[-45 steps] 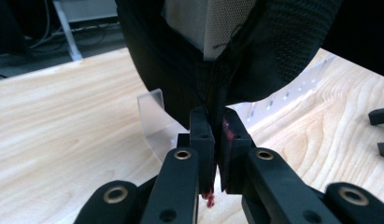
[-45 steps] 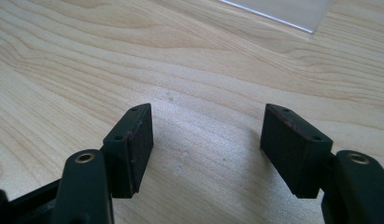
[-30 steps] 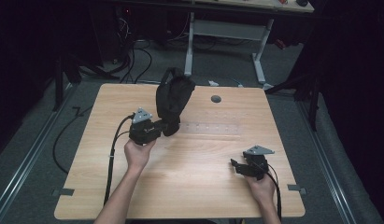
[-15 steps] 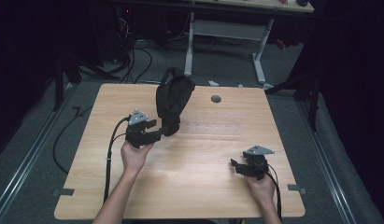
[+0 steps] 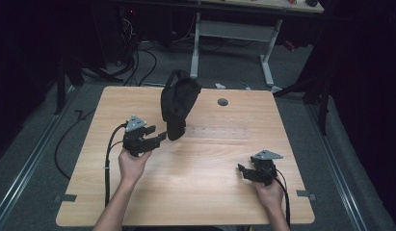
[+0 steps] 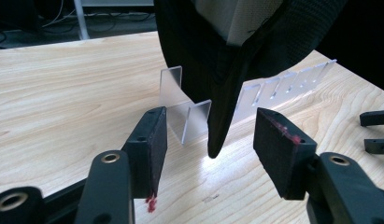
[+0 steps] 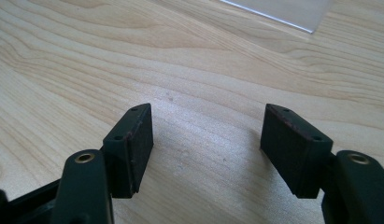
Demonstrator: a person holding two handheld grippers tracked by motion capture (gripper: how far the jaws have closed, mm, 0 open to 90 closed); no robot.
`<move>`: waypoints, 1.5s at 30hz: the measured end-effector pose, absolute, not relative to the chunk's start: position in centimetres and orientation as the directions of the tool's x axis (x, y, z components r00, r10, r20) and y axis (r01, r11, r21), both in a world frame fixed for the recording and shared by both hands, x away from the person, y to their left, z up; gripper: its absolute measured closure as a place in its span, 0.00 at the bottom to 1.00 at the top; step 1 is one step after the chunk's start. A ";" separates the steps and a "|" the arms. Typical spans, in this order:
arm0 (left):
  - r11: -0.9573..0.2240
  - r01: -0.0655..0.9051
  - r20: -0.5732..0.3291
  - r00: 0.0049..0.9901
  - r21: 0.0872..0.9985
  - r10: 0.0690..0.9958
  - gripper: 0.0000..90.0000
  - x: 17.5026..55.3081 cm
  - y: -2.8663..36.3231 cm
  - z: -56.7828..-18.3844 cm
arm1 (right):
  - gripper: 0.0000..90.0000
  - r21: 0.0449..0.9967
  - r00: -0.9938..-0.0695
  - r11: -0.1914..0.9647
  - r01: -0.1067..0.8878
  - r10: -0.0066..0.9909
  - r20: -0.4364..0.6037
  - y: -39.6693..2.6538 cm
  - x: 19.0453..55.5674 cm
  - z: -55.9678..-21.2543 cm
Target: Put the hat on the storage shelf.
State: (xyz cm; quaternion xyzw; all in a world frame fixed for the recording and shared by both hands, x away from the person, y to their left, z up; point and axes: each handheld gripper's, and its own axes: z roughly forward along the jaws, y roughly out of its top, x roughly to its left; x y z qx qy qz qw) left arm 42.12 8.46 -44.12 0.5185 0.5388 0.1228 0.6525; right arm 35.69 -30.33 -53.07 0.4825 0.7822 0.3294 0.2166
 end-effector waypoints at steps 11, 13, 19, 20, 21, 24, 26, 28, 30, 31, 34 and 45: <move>0.446 0.391 -0.582 0.379 0.805 0.719 0.48 41.0 9.5 -43.8 | 0.39 0.724 -0.440 0.317 0.612 0.898 -0.021 -30.3 35.7 -53.1; 0.447 0.388 -0.581 0.379 0.806 0.720 0.48 40.8 9.7 -43.8 | 0.39 0.724 -0.440 0.317 0.612 0.898 -0.021 -30.3 35.7 -53.1; 0.415 0.368 -0.539 0.364 0.832 0.759 0.50 40.1 9.8 -43.9 | 0.39 0.724 -0.438 0.315 0.614 0.899 -0.020 -30.3 35.7 -53.1; 0.411 0.367 -0.536 0.364 0.834 0.762 0.49 40.0 9.8 -44.0 | 0.38 0.724 -0.437 0.314 0.614 0.899 -0.019 -30.3 35.7 -53.1; 0.408 0.367 -0.533 0.363 0.836 0.764 0.49 39.8 9.8 -44.0 | 0.39 0.724 -0.437 0.314 0.614 0.899 -0.019 -30.3 35.7 -53.1; 0.409 0.366 -0.532 0.361 0.836 0.766 0.48 39.6 9.9 -44.1 | 0.39 0.724 -0.437 0.314 0.614 0.899 -0.019 -30.3 35.7 -53.1; 0.412 0.367 -0.535 0.358 0.834 0.765 0.48 39.4 10.1 -44.2 | 0.38 0.724 -0.437 0.314 0.614 0.899 -0.019 -30.3 35.7 -53.1; 0.416 0.368 -0.539 0.355 0.832 0.764 0.48 39.2 10.2 -44.3 | 0.38 0.724 -0.437 0.314 0.614 0.899 -0.019 -30.3 35.7 -53.1; 0.416 0.368 -0.539 0.353 0.831 0.765 0.48 39.1 10.3 -44.4 | 0.38 0.724 -0.437 0.314 0.614 0.899 -0.019 -30.3 35.7 -53.1; 0.412 0.370 -0.536 0.350 0.832 0.768 0.48 39.0 10.4 -44.5 | 0.39 0.724 -0.437 0.314 0.614 0.899 -0.019 -30.3 35.7 -53.1; 0.408 0.379 -0.536 0.346 0.831 0.770 0.46 38.7 10.7 -44.9 | 0.39 0.724 -0.437 0.314 0.614 0.899 -0.020 -30.3 35.7 -53.1; 0.415 0.394 -0.545 0.319 0.820 0.775 0.45 38.2 11.6 -46.0 | 0.38 0.724 -0.437 0.314 0.614 0.899 -0.019 -30.3 35.7 -53.1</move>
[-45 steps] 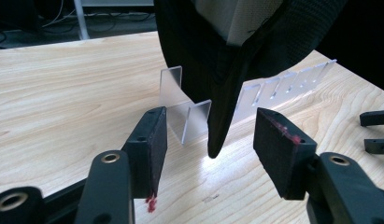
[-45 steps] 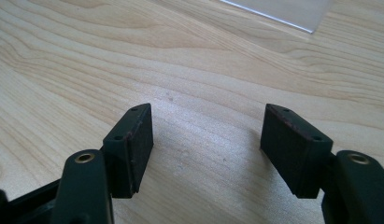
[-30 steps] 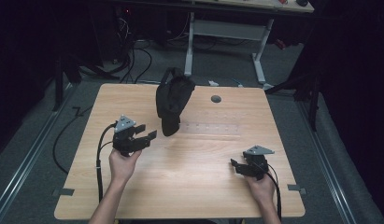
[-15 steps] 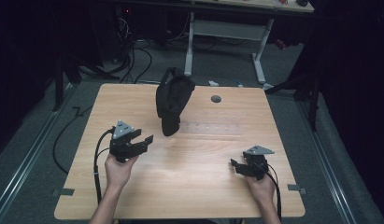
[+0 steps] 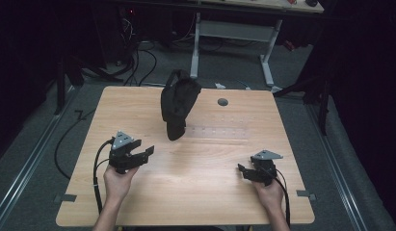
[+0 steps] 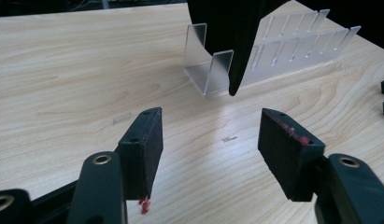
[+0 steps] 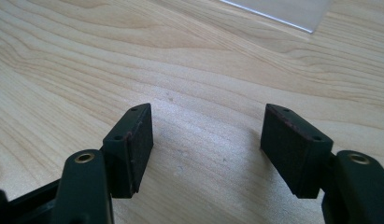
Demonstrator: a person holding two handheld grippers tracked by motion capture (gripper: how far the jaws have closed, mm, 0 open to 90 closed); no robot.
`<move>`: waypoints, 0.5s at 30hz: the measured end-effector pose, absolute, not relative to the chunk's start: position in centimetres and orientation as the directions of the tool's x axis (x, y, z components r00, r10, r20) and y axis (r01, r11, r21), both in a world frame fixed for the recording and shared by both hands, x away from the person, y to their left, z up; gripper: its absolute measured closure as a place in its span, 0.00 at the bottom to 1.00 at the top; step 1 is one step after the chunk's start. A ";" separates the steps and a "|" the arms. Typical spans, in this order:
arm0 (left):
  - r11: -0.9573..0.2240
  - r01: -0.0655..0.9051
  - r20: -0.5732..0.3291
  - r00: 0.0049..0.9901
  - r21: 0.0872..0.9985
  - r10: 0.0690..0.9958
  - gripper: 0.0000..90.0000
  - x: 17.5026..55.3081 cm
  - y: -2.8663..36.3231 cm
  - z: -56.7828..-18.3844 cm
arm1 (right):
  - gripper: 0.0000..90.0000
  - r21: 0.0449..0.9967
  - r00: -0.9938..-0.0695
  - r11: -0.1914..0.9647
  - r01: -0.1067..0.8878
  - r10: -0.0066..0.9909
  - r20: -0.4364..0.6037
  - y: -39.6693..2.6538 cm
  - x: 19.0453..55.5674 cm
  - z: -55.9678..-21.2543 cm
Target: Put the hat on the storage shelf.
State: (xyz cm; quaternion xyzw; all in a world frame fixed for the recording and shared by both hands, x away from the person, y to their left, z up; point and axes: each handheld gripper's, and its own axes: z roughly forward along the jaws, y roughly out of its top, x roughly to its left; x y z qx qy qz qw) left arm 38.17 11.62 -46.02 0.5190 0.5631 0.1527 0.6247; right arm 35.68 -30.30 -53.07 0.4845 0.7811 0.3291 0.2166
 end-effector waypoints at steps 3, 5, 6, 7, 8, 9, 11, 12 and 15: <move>0.411 0.406 -0.547 0.314 0.816 0.776 0.44 38.0 11.7 -46.4 | 0.38 0.724 -0.436 0.313 0.615 0.900 -0.019 -30.3 35.7 -53.1; 0.399 0.414 -0.538 0.308 0.818 0.784 0.44 37.9 11.7 -47.0 | 0.38 0.724 -0.437 0.315 0.614 0.899 -0.021 -30.3 35.7 -53.1; 0.399 0.414 -0.538 0.308 0.818 0.784 0.44 37.9 11.7 -47.0 | 0.38 0.724 -0.437 0.315 0.614 0.899 -0.021 -30.3 35.7 -53.1; 0.395 0.420 -0.537 0.305 0.817 0.787 0.44 37.8 11.7 -47.1 | 0.38 0.724 -0.436 0.314 0.614 0.900 -0.021 -30.3 35.7 -53.1; 0.394 0.422 -0.537 0.304 0.816 0.787 0.44 37.8 11.8 -47.3 | 0.38 0.723 -0.434 0.310 0.617 0.901 -0.016 -30.3 35.7 -53.1; 0.395 0.425 -0.539 0.301 0.814 0.787 0.44 37.7 11.8 -47.4 | 0.38 0.724 -0.436 0.313 0.615 0.900 -0.020 -30.3 35.7 -53.1; 0.397 0.431 -0.542 0.295 0.810 0.787 0.43 37.7 11.9 -47.7 | 0.38 0.723 -0.433 0.309 0.618 0.901 -0.016 -30.3 35.6 -53.1; 0.397 0.431 -0.542 0.295 0.810 0.787 0.43 37.7 11.9 -47.7 | 0.38 0.723 -0.434 0.311 0.616 0.901 -0.018 -30.3 35.7 -53.1; 0.393 0.438 -0.541 0.291 0.809 0.789 0.43 37.6 11.9 -48.0 | 0.38 0.724 -0.435 0.313 0.615 0.900 -0.019 -30.3 35.7 -53.1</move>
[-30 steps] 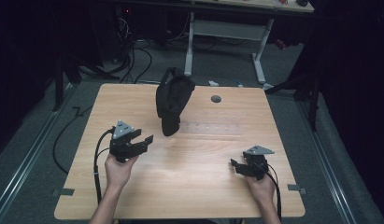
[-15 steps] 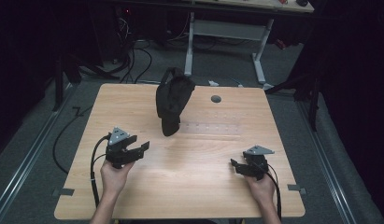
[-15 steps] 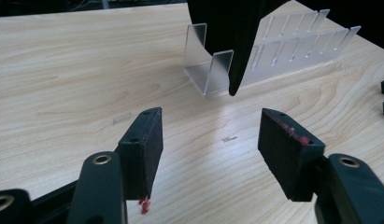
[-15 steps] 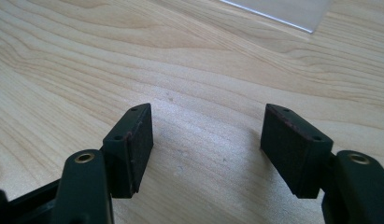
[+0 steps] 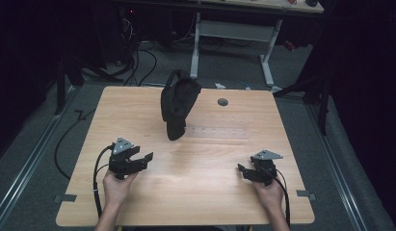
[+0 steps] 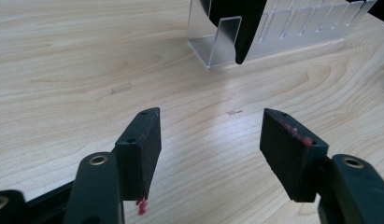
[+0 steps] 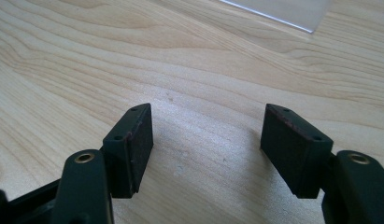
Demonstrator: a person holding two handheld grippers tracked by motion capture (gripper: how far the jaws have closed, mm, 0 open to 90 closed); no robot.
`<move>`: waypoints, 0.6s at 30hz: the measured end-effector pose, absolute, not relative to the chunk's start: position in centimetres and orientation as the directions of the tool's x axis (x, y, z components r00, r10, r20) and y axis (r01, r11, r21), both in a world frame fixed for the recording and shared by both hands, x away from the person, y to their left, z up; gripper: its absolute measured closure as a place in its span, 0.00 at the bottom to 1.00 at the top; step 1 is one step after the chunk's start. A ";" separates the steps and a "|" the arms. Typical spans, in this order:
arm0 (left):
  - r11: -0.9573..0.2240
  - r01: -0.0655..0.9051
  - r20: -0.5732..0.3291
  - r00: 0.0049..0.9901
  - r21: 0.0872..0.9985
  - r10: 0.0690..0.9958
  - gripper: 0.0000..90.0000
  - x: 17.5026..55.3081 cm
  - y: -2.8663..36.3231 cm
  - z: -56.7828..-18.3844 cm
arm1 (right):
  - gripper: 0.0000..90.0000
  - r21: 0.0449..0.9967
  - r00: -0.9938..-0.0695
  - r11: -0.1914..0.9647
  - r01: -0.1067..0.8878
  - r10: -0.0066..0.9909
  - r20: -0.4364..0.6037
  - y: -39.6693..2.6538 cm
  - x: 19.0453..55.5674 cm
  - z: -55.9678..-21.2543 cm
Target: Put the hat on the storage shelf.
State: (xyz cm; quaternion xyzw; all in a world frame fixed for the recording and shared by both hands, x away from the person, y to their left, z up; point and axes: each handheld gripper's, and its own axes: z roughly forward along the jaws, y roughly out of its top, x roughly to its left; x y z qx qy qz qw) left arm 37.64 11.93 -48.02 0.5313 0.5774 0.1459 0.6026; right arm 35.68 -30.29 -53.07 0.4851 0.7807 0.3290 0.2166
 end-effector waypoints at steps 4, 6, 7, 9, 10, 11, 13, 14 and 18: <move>0.403 0.450 -0.553 0.276 0.797 0.786 0.41 37.6 12.0 -48.7 | 0.38 0.723 -0.434 0.310 0.617 0.901 -0.016 -30.3 35.7 -53.1; 0.407 0.456 -0.558 0.268 0.792 0.786 0.41 37.6 12.1 -49.1 | 0.38 0.723 -0.434 0.310 0.617 0.901 -0.016 -30.3 35.7 -53.1; 0.406 0.461 -0.558 0.262 0.789 0.787 0.41 37.6 12.1 -49.3 | 0.38 0.723 -0.434 0.310 0.617 0.901 -0.016 -30.3 35.7 -53.1; 0.405 0.468 -0.559 0.255 0.786 0.789 0.41 37.5 12.2 -49.7 | 0.38 0.723 -0.435 0.312 0.616 0.900 -0.018 -30.3 35.7 -53.1; 0.408 0.471 -0.562 0.250 0.782 0.789 0.41 37.5 12.2 -49.8 | 0.38 0.723 -0.434 0.310 0.617 0.901 -0.016 -30.3 35.7 -53.1; 0.405 0.473 -0.560 0.250 0.783 0.790 0.41 37.5 12.2 -49.9 | 0.38 0.723 -0.434 0.310 0.617 0.901 -0.016 -30.3 35.7 -53.1; 0.407 0.477 -0.562 0.241 0.779 0.791 0.40 37.5 12.3 -50.3 | 0.38 0.723 -0.434 0.310 0.617 0.901 -0.016 -30.3 35.7 -53.1; 0.403 0.480 -0.558 0.237 0.779 0.795 0.40 37.5 12.3 -50.6 | 0.38 0.723 -0.434 0.311 0.617 0.901 -0.017 -30.3 35.7 -53.1; 0.399 0.484 -0.552 0.227 0.779 0.802 0.40 37.5 12.3 -51.0 | 0.38 0.723 -0.435 0.312 0.616 0.900 -0.018 -30.3 35.7 -53.1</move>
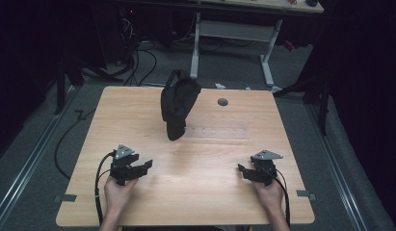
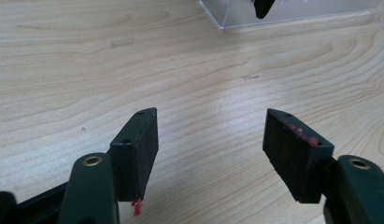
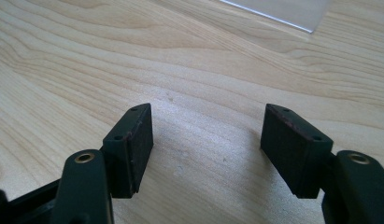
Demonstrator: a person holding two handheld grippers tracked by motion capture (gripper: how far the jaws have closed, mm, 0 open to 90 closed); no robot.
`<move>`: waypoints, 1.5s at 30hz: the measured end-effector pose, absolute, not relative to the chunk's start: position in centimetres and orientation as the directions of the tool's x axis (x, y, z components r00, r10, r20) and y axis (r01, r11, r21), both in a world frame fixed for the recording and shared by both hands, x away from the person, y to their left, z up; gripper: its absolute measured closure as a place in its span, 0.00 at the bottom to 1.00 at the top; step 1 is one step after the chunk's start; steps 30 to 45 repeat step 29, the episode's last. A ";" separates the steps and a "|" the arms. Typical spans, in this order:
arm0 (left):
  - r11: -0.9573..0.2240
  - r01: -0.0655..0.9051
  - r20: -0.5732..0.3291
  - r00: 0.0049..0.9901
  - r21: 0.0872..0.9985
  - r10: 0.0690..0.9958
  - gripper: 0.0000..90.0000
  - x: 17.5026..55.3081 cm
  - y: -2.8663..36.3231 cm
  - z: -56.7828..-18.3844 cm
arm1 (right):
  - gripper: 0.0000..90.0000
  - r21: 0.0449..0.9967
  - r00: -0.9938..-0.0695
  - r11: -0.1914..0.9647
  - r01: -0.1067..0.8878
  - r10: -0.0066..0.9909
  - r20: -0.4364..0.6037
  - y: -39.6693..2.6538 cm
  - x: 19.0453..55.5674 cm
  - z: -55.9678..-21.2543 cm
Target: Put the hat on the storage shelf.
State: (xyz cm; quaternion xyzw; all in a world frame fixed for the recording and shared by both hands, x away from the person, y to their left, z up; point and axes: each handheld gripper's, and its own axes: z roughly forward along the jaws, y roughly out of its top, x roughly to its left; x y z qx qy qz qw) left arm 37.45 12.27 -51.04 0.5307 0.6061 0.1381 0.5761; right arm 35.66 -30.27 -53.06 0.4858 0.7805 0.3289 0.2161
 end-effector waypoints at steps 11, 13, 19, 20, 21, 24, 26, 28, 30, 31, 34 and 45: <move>0.370 0.488 -0.507 0.182 0.791 0.843 0.39 37.3 12.2 -53.3 | 0.38 0.724 -0.434 0.311 0.616 0.901 -0.017 -30.3 35.7 -53.1; 0.362 0.488 -0.496 0.177 0.794 0.850 0.38 37.3 12.1 -53.6 | 0.38 0.723 -0.434 0.310 0.617 0.901 -0.016 -30.3 35.6 -53.1; 0.345 0.464 -0.469 0.184 0.816 0.864 0.37 37.2 11.9 -54.2 | 0.38 0.723 -0.434 0.311 0.616 0.901 -0.018 -30.3 35.7 -53.1; 0.345 0.464 -0.469 0.184 0.816 0.864 0.37 37.2 11.9 -54.2 | 0.38 0.723 -0.434 0.311 0.616 0.901 -0.018 -30.3 35.7 -53.1; 0.345 0.456 -0.468 0.188 0.821 0.864 0.37 37.1 11.9 -54.3 | 0.38 0.723 -0.434 0.310 0.617 0.901 -0.016 -30.2 35.6 -53.1; 0.327 0.450 -0.449 0.196 0.831 0.872 0.36 37.0 11.7 -54.4 | 0.38 0.723 -0.434 0.310 0.617 0.901 -0.016 -30.2 35.6 -53.1; 0.314 0.448 -0.436 0.200 0.837 0.877 0.35 37.0 11.6 -54.5 | 0.38 0.723 -0.434 0.310 0.617 0.901 -0.016 -30.2 35.6 -53.1; 0.298 0.449 -0.422 0.206 0.843 0.883 0.33 36.9 11.4 -54.6 | 0.38 0.723 -0.434 0.310 0.617 0.901 -0.016 -30.2 35.6 -53.1; 0.294 0.446 -0.416 0.206 0.845 0.885 0.33 36.9 11.3 -54.6 | 0.38 0.723 -0.434 0.310 0.617 0.901 -0.016 -30.2 35.6 -53.1; 0.294 0.446 -0.416 0.206 0.845 0.885 0.33 36.9 11.3 -54.6 | 0.38 0.723 -0.434 0.310 0.617 0.901 -0.016 -30.2 35.6 -53.1; 0.294 0.446 -0.416 0.206 0.845 0.885 0.33 36.9 11.3 -54.6 | 0.38 0.723 -0.434 0.310 0.617 0.901 -0.016 -30.2 35.6 -53.1; 0.294 0.446 -0.416 0.206 0.845 0.885 0.33 36.9 11.3 -54.6 | 0.38 0.723 -0.434 0.310 0.617 0.901 -0.016 -30.2 35.6 -53.1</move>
